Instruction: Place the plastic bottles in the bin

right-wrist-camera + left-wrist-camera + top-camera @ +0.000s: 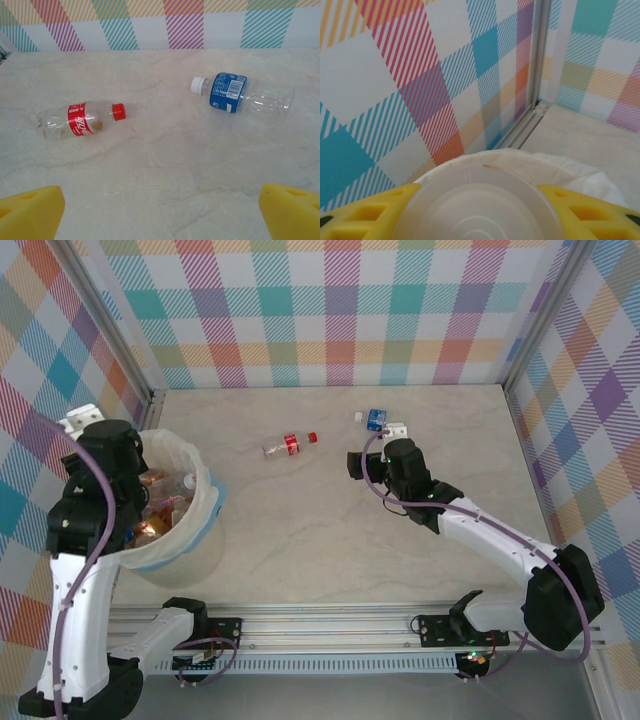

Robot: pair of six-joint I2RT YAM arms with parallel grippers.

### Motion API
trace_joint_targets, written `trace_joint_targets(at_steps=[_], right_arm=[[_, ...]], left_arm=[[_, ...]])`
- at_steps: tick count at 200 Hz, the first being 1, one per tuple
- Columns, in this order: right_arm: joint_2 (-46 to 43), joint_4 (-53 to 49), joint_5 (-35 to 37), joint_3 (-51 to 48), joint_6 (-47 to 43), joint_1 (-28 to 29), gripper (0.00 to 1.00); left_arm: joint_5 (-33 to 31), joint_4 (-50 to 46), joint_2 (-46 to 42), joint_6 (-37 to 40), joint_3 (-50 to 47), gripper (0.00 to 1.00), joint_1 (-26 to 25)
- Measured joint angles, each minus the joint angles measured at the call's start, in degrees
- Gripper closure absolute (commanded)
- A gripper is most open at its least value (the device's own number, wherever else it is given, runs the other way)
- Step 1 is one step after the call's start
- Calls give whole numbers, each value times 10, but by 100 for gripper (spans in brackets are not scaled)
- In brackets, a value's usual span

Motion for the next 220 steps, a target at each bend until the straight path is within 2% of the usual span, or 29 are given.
trace_joint_targets(at_steps=[11,19,27,29,31,32,40,55,68,128,155,186,220], right_arm=[[0,0,-2,0,2,0,0],[0,0,-2,0,3,0,0],[0,-1,-2,0,5,0,0],[0,-1,-2,0,6,0,0],[0,-1,-2,0,6,0,0],[0,-1,-2,0,6,0,0],[-1,-3,-2,0,8,0,0],[-3,-7,-2,0,10,0,0],[-5,-9,-1,0,10,0,0],[21,-22,-17,21,9,-16,0],[54,-25,-53,45,7,-38,0],[114,-58,-132,101,-11,-98,0],[211,-104,-209,189,-80,-167,0]], left_arm=[[2,9,13,25,-21,89,0],[10,14,22,38,-33,77,0],[19,22,40,50,-40,57,0],[19,24,43,52,-41,49,0],[21,26,49,54,-42,46,0],[22,26,50,55,-42,40,0],[33,31,66,61,-43,26,-4],[56,28,86,69,-43,9,-12],[88,22,88,66,-43,1,-16],[340,25,18,22,-16,0,-19],[407,36,9,1,-13,0,-19],[473,70,-10,-26,-32,0,-19],[616,122,-44,-56,-61,0,-19]])
